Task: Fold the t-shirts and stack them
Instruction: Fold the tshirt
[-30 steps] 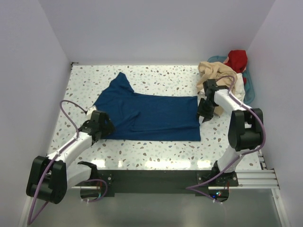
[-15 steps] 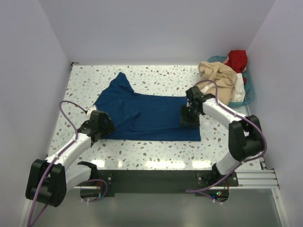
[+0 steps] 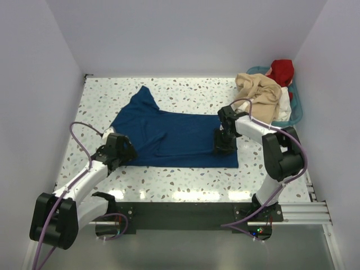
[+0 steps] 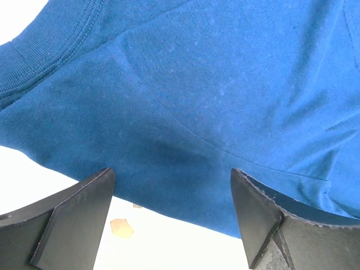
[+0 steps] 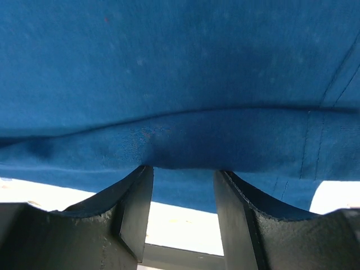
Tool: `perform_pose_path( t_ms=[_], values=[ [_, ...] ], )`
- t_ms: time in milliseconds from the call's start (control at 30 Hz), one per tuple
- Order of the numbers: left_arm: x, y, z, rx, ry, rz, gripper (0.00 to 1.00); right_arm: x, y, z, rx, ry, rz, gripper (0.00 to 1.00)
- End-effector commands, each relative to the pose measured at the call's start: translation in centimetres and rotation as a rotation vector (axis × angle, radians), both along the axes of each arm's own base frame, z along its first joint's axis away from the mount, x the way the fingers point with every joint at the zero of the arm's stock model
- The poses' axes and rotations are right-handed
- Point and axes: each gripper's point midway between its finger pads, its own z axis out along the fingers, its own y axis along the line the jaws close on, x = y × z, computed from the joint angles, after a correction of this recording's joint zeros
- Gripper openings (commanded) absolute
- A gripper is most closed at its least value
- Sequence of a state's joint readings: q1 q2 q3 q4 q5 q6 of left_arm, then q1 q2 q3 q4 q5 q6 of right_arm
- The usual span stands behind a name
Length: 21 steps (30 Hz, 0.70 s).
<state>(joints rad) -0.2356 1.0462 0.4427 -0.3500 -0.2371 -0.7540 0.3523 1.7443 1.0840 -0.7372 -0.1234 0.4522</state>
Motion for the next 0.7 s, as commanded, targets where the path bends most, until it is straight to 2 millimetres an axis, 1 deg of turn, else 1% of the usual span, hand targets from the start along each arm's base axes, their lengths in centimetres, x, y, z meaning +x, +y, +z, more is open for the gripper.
perform_pose_path(
  t_ms=[0, 33, 67, 133, 167, 267, 333, 367, 433, 500, 600, 633, 667],
  values=[
    [-0.3, 0.3, 0.0, -0.009, -0.007, 0.026, 0.89, 3.0, 0.5, 1.5, -0.003, -0.089, -0.009, 0.50],
    [-0.3, 0.3, 0.0, -0.008, -0.007, 0.026, 0.89, 3.3, 0.4, 1.6, -0.012, -0.093, -0.007, 0.50],
    [-0.4, 0.3, -0.1, -0.007, -0.004, 0.027, 0.89, 4.0, 0.3, 2.2, -0.025, -0.116, -0.008, 0.50],
    [-0.5, 0.4, 0.0, -0.007, -0.009, 0.028, 0.89, 4.6, 0.1, 2.6, -0.039, -0.125, -0.004, 0.50],
    [-0.6, 0.4, 0.0, -0.007, -0.008, 0.028, 0.89, 5.2, 0.2, 3.0, -0.044, -0.143, -0.005, 0.50],
    [-0.7, 0.4, -0.1, -0.007, -0.008, 0.028, 0.89, 6.1, 0.4, 2.9, -0.047, -0.146, -0.003, 0.50],
    [-0.8, 0.5, -0.1, -0.005, -0.008, 0.028, 0.89, 6.4, 0.4, 2.6, -0.053, -0.137, -0.001, 0.50],
    [-0.9, 0.5, -0.1, -0.002, -0.006, 0.028, 0.89, 6.6, 0.5, 2.9, -0.050, -0.144, 0.000, 0.50],
    [-0.7, 0.6, 0.3, 0.001, -0.019, 0.027, 0.89, 6.7, 0.6, 3.2, -0.050, -0.149, 0.001, 0.50],
    [-0.5, 0.6, 0.9, 0.001, -0.029, 0.026, 0.89, 6.7, 0.5, 4.0, -0.046, -0.166, 0.000, 0.50],
    [0.3, 0.4, 2.2, -0.002, -0.053, 0.023, 0.89, 6.0, 0.3, 5.3, -0.036, -0.180, 0.000, 0.51],
    [0.8, 0.3, 3.0, -0.006, -0.073, 0.020, 0.89, 5.7, 0.3, 5.4, -0.031, -0.180, 0.002, 0.51],
    [1.0, 0.2, 3.4, -0.006, -0.085, 0.018, 0.89, 4.9, 0.1, 5.2, -0.032, -0.169, 0.002, 0.51]
  ],
)
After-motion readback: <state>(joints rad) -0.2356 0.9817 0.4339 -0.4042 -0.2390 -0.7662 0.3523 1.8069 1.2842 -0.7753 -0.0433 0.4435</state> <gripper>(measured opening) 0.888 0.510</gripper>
